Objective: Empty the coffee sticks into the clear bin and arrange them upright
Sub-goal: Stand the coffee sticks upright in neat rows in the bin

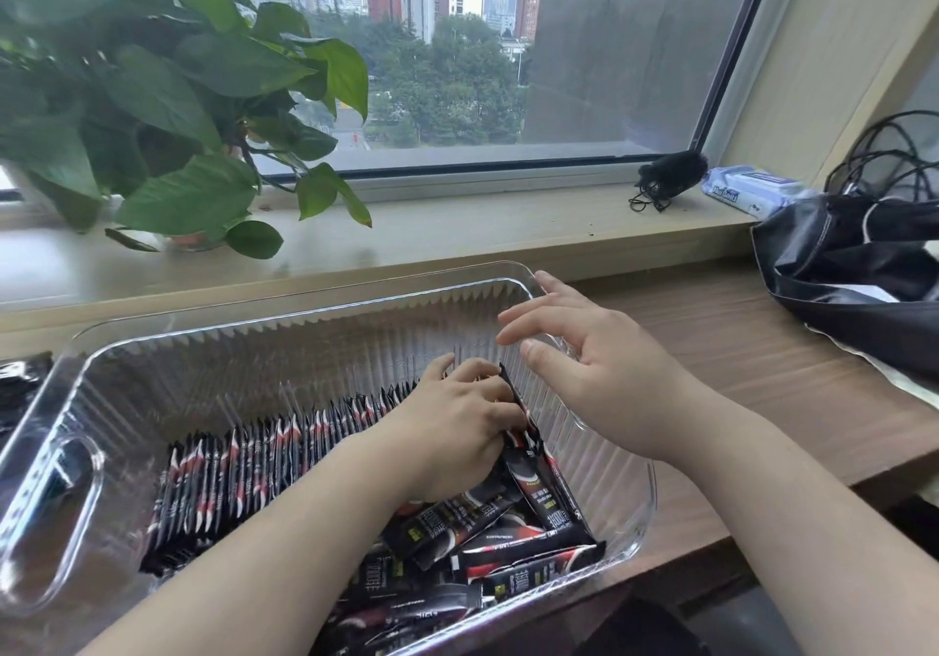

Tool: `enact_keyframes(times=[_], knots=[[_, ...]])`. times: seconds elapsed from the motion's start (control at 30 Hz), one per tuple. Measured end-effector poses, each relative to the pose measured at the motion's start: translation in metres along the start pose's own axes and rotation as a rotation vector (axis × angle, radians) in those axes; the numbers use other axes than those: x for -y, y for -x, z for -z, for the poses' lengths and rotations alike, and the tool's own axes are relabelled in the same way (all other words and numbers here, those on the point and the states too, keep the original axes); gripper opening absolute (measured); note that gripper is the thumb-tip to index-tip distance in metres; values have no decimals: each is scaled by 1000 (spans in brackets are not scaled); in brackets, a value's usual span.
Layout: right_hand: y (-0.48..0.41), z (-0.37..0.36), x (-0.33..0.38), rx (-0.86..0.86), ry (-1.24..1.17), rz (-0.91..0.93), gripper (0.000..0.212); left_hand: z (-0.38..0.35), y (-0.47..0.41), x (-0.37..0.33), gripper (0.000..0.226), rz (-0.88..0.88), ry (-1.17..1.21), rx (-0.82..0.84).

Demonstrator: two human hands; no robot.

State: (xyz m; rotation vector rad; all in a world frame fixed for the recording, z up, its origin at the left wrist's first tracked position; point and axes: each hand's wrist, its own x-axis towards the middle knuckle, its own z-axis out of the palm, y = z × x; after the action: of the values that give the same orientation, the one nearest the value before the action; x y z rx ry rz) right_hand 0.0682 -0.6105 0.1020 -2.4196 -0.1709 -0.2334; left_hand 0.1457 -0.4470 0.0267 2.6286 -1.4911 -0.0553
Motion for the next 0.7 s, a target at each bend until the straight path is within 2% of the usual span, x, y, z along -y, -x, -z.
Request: enact_keyframes(times=[0.2, 0.3, 0.5, 0.7], knots=[[0, 1, 0, 4, 8, -3, 21, 5, -1, 2, 50, -38, -130, 58], [0, 1, -1, 4, 8, -4, 22, 14, -5, 5, 39, -82, -194, 80], [0, 1, -3, 8, 15, -3, 23, 26, -22, 17, 23, -188, -249, 79], [0, 1, -2, 6, -11, -3, 23, 23, -25, 14, 25, -218, -225, 2]])
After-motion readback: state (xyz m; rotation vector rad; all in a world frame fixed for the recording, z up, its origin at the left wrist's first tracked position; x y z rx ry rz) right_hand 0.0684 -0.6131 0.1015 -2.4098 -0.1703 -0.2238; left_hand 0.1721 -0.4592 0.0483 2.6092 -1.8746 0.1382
